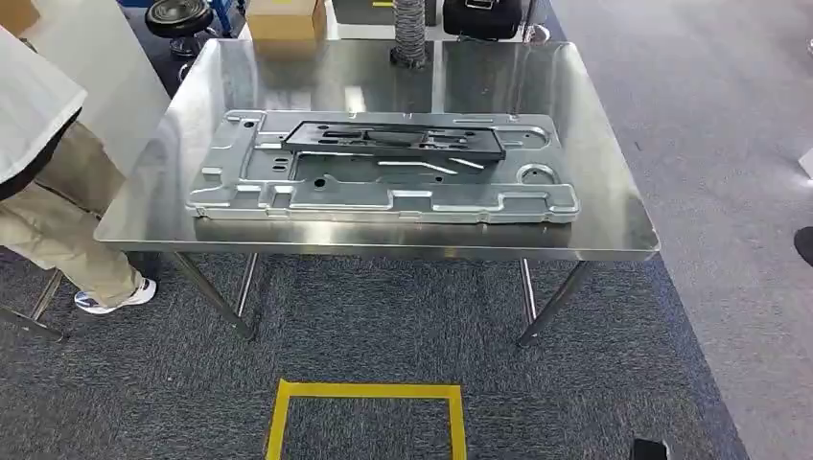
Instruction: Take the parts from the cabinet and place them on the table.
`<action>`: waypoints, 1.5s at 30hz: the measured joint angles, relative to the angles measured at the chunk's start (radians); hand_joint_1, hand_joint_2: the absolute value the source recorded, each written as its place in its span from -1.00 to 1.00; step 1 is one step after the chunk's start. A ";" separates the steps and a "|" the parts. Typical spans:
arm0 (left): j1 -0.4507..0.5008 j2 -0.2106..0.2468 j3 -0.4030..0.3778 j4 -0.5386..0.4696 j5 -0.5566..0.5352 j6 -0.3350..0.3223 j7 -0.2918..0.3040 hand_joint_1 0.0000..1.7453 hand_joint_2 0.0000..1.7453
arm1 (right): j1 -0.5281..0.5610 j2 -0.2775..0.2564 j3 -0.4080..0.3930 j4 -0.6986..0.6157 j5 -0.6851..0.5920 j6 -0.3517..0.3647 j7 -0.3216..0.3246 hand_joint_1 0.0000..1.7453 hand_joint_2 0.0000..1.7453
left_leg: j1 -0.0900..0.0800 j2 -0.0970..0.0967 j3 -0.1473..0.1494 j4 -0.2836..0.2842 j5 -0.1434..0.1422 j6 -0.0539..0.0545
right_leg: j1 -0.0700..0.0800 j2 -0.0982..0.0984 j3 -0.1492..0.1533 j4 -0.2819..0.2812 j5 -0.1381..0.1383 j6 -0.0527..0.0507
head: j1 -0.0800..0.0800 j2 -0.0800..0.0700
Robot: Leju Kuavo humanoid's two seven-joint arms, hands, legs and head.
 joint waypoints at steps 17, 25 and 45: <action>-0.001 -0.002 0.005 0.000 -0.021 -0.006 -0.002 -1.00 -1.00 | -0.006 -0.017 -0.120 0.240 -0.087 0.295 0.318 -1.00 -1.00 | 0.003 -0.023 0.176 -0.029 -0.157 0.017 | -0.002 0.022 -0.196 0.038 0.167 0.014 | -0.008 0.000; -0.007 -0.002 0.005 0.000 -0.046 -0.016 -0.002 -1.00 -1.00 | -0.014 -0.020 -0.145 0.262 -0.073 0.338 0.449 -1.00 -1.00 | 0.004 0.003 0.053 -0.017 -0.065 0.025 | -0.023 0.012 -0.205 0.313 0.008 0.040 | -0.003 0.000; -0.017 -0.001 0.005 0.000 -0.064 -0.010 0.141 -1.00 -1.00 | -0.020 -0.011 -0.145 0.279 -0.019 0.367 0.577 -1.00 -1.00 | 0.000 -0.001 0.198 -0.041 -0.184 -0.001 | 0.002 -0.003 -0.168 0.037 0.127 -0.004 | -0.008 0.000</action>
